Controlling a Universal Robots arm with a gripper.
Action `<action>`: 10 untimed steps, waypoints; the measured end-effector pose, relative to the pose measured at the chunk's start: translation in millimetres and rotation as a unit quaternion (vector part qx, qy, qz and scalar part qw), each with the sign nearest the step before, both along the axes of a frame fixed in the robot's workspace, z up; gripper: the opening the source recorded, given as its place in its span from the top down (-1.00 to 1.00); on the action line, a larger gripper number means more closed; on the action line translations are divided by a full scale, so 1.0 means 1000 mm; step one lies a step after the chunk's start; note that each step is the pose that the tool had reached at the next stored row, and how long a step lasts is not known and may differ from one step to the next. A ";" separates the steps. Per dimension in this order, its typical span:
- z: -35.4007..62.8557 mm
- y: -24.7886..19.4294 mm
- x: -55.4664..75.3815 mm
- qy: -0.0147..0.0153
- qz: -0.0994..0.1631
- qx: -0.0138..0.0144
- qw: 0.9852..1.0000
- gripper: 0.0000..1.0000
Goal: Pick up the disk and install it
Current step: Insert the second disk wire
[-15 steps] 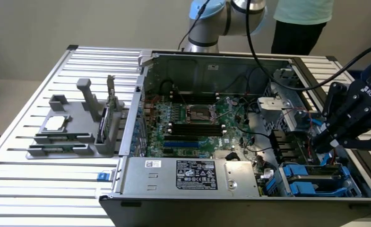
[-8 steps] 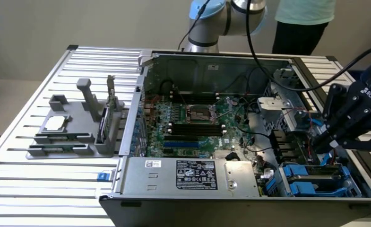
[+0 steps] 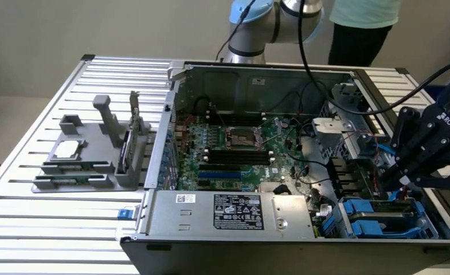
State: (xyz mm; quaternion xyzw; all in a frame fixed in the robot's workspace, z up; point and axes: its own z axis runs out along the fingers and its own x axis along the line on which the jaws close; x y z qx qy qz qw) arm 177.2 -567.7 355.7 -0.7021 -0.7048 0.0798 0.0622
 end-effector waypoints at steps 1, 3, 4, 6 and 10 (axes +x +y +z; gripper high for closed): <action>-0.0008 -0.0013 0.000 0.000 0.000 0.000 1.000 0.66; -0.0022 -0.0035 0.000 0.000 0.000 0.000 1.000 0.66; -0.0030 -0.0044 0.000 0.000 0.000 0.000 1.000 0.66; -0.0043 -0.0060 0.000 0.000 0.000 0.000 1.000 0.66; -0.0056 -0.0089 0.000 -0.001 0.000 0.003 1.000 0.66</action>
